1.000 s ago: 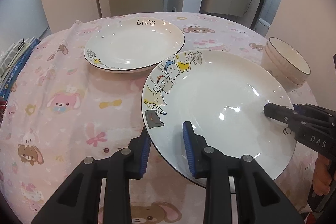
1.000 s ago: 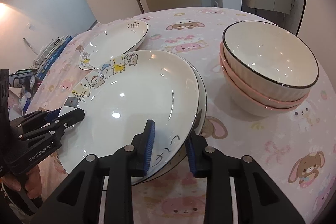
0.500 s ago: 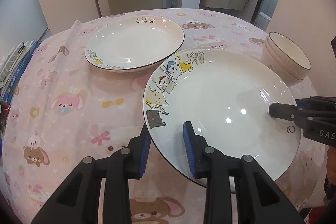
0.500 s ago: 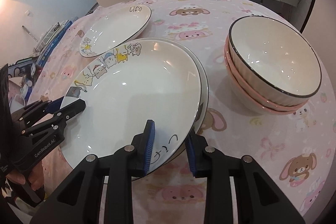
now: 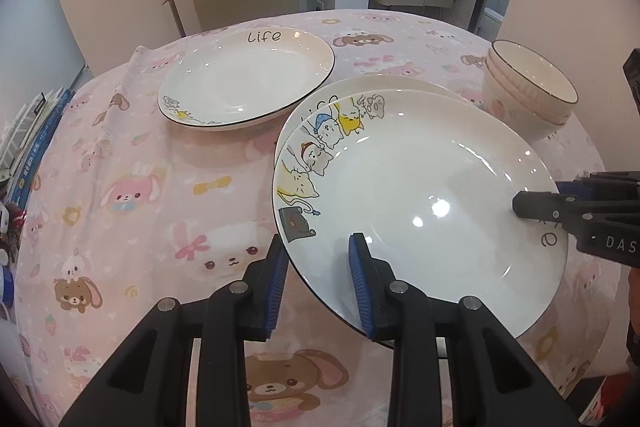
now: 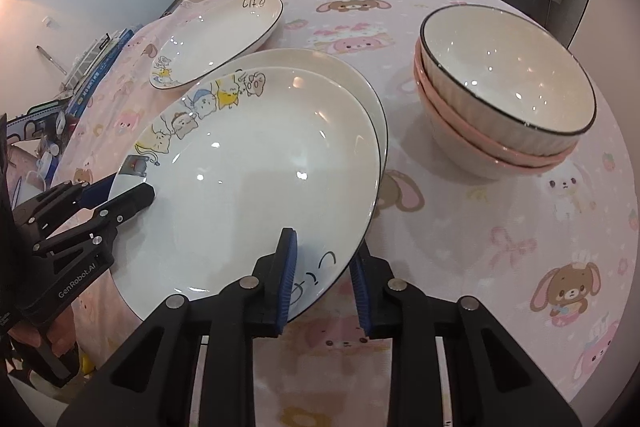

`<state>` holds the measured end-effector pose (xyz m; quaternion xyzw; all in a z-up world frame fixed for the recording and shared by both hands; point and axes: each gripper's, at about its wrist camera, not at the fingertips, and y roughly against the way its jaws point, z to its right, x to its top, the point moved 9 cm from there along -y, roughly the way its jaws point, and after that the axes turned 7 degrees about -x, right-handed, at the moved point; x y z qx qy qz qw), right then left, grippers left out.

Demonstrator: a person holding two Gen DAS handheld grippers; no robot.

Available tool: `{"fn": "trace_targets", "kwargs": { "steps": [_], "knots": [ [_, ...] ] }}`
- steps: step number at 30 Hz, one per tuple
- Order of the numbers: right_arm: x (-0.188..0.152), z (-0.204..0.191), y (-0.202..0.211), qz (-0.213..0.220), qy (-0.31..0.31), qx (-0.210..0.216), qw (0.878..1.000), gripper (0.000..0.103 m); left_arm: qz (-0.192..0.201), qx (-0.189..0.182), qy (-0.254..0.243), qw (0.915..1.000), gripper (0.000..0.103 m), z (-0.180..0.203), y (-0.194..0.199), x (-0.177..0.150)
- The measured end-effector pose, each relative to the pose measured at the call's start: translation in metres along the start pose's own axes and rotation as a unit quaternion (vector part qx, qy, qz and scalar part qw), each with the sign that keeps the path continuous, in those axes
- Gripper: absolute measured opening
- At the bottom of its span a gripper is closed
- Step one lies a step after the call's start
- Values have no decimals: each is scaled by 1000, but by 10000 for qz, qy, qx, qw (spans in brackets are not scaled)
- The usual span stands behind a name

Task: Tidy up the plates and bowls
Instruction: 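Lower the cartoon plate with both tools onto the 'life' plate, then open both tools to release the cartoon plate on the stack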

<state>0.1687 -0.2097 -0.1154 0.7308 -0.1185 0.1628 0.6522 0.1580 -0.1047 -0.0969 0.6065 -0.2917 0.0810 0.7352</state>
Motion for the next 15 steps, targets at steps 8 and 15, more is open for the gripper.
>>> {"fn": "trace_targets", "kwargs": {
  "steps": [8,15],
  "knots": [
    [-1,0,-1,41,90,-30,9999,26,-16,47,-6,10000,37,0,-2,2],
    [0,-2,0,189,117,-220,9995,25,208,415,-337,9984,63,1,4,3]
  ]
}}
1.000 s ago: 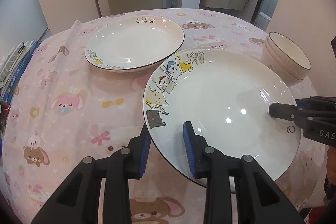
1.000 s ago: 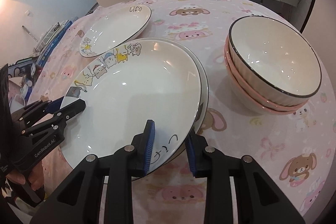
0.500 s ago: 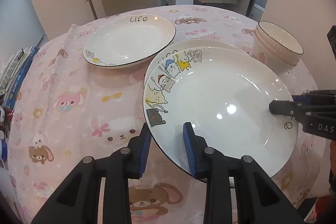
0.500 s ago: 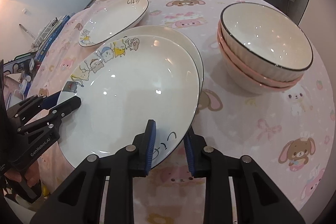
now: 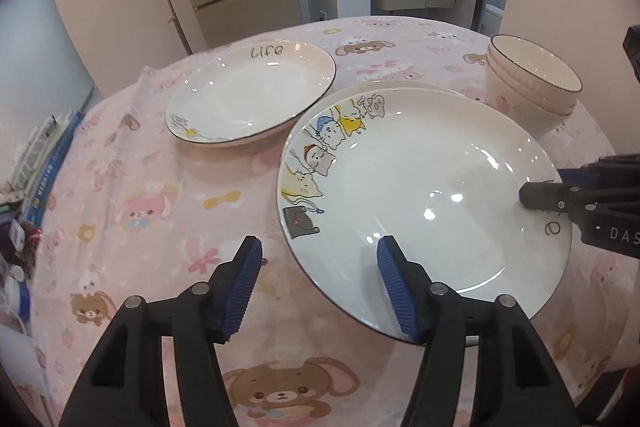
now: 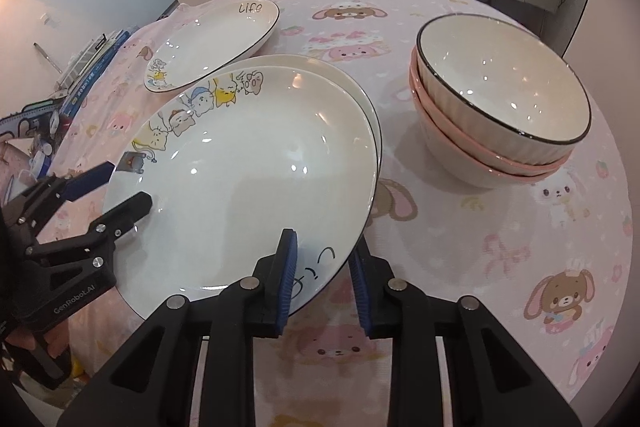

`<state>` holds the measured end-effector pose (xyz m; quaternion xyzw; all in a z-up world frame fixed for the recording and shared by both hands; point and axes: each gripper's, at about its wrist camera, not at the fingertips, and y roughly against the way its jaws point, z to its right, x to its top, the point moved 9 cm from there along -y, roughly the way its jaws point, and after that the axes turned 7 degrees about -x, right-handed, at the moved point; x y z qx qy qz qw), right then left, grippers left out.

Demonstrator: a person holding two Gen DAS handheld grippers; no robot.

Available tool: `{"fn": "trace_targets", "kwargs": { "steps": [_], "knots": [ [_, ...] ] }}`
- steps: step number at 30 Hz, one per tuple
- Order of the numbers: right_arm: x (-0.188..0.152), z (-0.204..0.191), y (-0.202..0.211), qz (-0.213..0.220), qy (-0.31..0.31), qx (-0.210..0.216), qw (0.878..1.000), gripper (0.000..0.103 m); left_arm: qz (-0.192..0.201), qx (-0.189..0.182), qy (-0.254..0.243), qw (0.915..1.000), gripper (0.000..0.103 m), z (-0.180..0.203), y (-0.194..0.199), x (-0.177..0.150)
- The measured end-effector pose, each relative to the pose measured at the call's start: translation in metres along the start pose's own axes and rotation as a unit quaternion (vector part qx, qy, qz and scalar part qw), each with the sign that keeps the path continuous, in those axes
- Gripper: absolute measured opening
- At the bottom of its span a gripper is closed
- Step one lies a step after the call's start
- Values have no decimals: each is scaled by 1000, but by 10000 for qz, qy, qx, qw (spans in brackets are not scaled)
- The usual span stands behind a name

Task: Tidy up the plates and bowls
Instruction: 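Open both tools to release the cartoon plate on the stack, then raise both tools and move them to the smaller 'life' plate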

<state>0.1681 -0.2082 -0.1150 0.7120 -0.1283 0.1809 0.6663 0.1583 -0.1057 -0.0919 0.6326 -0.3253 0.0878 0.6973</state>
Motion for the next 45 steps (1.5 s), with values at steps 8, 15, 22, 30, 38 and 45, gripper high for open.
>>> {"fn": "trace_targets", "kwargs": {
  "steps": [8,15,22,30,38,45],
  "knots": [
    [0,1,3,55,74,33,10000,25,427,-251,408,9979,39,-11,23,-9],
    [-2,0,7,117,-4,114,9999,20,502,-368,360,9974,33,-4,35,-7],
    [-3,4,15,203,-33,40,9998,20,430,-474,292,9975,33,1,32,-9],
    [9,11,46,709,-39,-154,9974,20,851,-269,162,9959,33,-5,57,2],
    [22,-5,76,1245,315,-289,9913,43,2029,8,268,9788,75,-15,109,29],
    [32,-14,101,1681,454,-387,9840,63,2797,11,413,9592,89,-26,157,45]
  ]
}}
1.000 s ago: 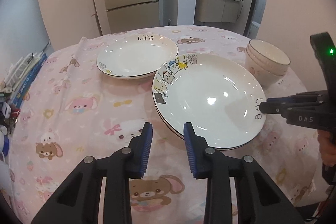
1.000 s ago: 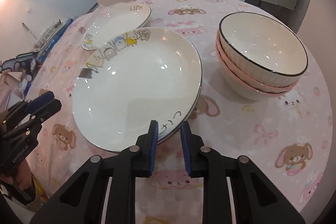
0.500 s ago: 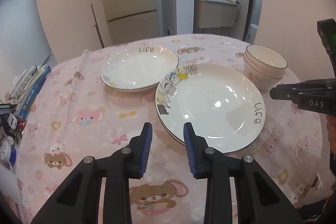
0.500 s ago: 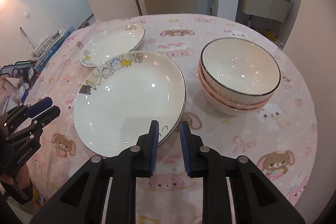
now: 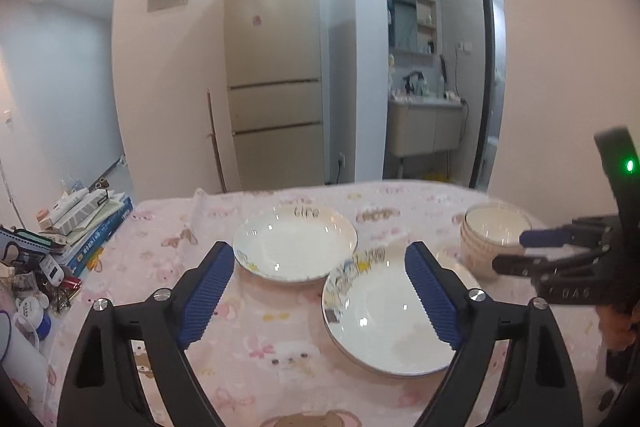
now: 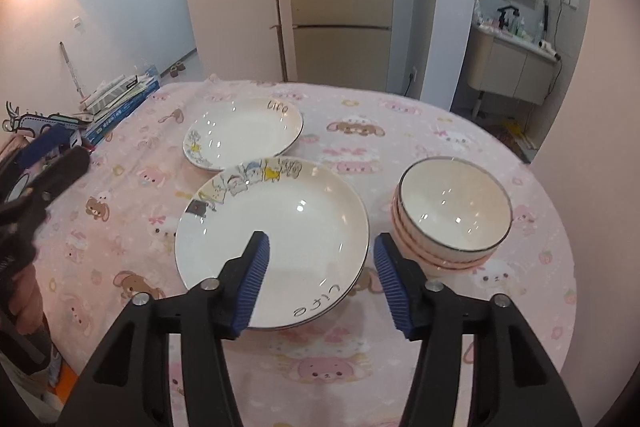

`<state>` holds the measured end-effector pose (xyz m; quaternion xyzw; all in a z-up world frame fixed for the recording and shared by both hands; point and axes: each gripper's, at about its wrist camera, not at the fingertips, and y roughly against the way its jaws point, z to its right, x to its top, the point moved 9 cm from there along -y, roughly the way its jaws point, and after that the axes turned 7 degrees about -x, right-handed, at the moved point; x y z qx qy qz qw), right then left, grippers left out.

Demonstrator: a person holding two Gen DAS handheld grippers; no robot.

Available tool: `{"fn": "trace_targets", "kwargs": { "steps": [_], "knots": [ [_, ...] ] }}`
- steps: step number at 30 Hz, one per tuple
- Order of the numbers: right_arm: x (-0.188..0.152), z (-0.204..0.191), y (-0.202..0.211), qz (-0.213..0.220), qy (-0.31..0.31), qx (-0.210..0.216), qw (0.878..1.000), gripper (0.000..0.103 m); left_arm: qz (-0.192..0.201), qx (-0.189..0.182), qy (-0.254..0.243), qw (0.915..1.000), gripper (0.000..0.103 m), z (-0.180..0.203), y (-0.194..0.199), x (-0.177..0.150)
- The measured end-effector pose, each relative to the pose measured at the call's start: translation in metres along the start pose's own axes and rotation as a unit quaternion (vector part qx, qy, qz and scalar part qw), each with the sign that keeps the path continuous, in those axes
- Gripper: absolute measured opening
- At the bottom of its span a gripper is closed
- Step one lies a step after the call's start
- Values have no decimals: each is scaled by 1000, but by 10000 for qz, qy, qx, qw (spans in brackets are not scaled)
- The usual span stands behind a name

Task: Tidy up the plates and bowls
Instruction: 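Raise both tools and move them to the smaller 'life' plate, then grip the rim of the smaller 'life' plate with both tools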

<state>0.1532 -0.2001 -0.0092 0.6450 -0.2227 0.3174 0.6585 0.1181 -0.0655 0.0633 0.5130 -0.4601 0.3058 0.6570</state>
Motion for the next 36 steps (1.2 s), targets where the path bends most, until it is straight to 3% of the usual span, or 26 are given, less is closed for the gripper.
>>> {"fn": "trace_targets", "kwargs": {
  "steps": [1,3,9,14,17,19,20,24,30,36],
  "knots": [
    [4,0,3,107,8,-48,9999,67,132,7,61,9999,89,-2,4,5],
    [12,-1,10,342,10,-105,9994,85,370,37,103,9993,90,-7,13,16],
    [44,-5,22,892,-111,-181,9958,97,456,231,88,9987,90,-19,11,36],
    [85,-19,27,1215,-34,-71,9926,97,576,374,-77,9976,90,-22,-4,62],
    [122,-19,37,1476,-304,127,9885,99,969,375,-135,9945,90,-26,-2,89],
    [144,-19,43,1632,-515,337,9847,101,1183,332,-98,9924,93,-29,3,103],
    [154,-18,45,1719,-651,434,9820,102,1228,306,-79,9919,103,-31,3,108],
    [182,-19,42,1884,-957,640,9753,102,1414,280,92,9895,103,-44,8,124],
    [203,-30,3,1669,-1027,647,9785,102,828,652,24,9944,103,-73,-20,128],
    [196,-46,-53,966,-945,744,9880,102,184,601,591,9963,103,-117,-76,113]
  ]
}}
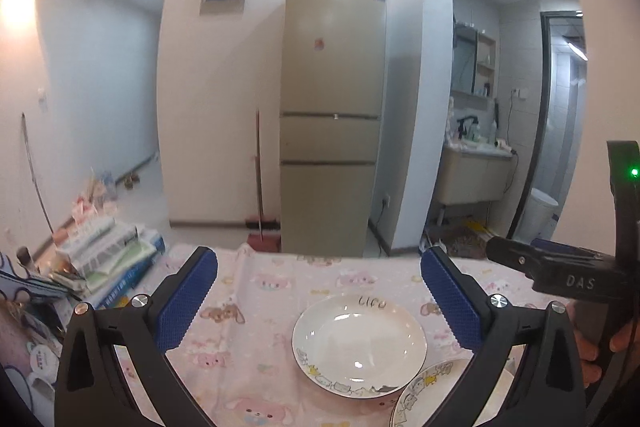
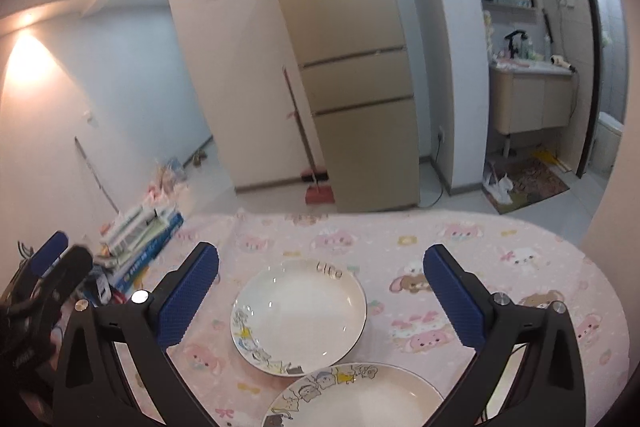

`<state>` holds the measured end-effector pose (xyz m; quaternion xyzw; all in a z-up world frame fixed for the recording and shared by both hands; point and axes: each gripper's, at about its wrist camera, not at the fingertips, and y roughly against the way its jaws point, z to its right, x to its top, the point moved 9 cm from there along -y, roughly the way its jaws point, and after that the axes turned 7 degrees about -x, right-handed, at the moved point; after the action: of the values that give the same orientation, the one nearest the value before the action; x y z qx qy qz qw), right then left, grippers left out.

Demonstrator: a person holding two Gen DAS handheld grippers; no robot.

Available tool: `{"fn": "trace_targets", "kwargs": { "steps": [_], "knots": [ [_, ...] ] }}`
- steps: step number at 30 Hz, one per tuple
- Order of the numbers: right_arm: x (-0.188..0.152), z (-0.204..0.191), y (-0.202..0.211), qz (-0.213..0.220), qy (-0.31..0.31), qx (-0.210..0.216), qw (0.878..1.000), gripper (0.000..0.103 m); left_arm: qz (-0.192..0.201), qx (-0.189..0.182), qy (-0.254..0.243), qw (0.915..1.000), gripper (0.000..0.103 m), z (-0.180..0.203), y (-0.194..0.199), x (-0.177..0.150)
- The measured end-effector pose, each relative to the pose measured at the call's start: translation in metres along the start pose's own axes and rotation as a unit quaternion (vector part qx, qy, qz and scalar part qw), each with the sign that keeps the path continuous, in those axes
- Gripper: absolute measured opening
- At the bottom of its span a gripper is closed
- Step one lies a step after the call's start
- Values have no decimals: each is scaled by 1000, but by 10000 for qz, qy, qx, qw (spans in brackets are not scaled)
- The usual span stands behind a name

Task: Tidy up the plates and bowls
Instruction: 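Grip the rim of the smaller 'life' plate with both tools, then lift the 'life' plate with both tools and carry it toward the plate stack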

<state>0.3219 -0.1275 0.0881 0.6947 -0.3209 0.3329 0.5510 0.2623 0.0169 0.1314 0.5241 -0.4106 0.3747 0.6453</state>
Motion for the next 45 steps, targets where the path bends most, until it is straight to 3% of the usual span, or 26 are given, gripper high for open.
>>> {"fn": "trace_targets", "kwargs": {
  "steps": [5,9,11,16,18,21,25,27,28,31,35,38,41,45],
  "knots": [
    [-20,9,-37,-484,-46,-174,9987,102,-458,64,48,9989,103,-16,-40,-15],
    [-43,16,-68,-980,52,-290,9948,102,-1179,-602,280,9908,100,-11,-73,-39],
    [-51,22,-82,-1191,-55,-293,9924,99,-1562,-745,416,9840,97,-14,-94,-53],
    [-77,34,-114,-1909,-297,-150,9810,94,-2063,-500,654,9750,92,-33,-132,-81],
    [-85,38,-124,-2107,-400,-116,9767,94,-2368,-544,776,9669,86,-43,-149,-100],
    [-98,44,-140,-2400,-574,-41,9691,92,-2877,-1122,806,9477,86,-36,-166,-129],
    [-114,47,-156,-2759,-839,242,9572,82,-3022,-937,840,9449,81,-43,-181,-148],
    [-121,49,-162,-2873,-981,393,9520,59,-3127,-910,1008,9401,76,-51,-187,-157],
    [-125,50,-165,-2941,-1002,431,9495,55,-3144,-913,1107,9384,76,-55,-190,-160],
    [-136,51,-175,-3173,-1187,629,9388,49,-3159,-946,1233,9360,70,-60,-198,-171],
    [-146,48,-183,-3378,-1486,1030,9237,42,-3125,-1656,1671,9203,66,-53,-206,-177],
    [-147,51,-184,-3362,-1507,1127,9228,32,-3166,-1687,1780,9163,61,-54,-213,-186],
    [-151,54,-187,-3428,-1846,1432,9099,23,-3174,-1813,2011,9088,48,-58,-218,-192],
    [-155,52,-191,-3552,-2070,1801,8936,17,-3185,-1776,2147,9061,35,-64,-219,-193]
  ]
}}
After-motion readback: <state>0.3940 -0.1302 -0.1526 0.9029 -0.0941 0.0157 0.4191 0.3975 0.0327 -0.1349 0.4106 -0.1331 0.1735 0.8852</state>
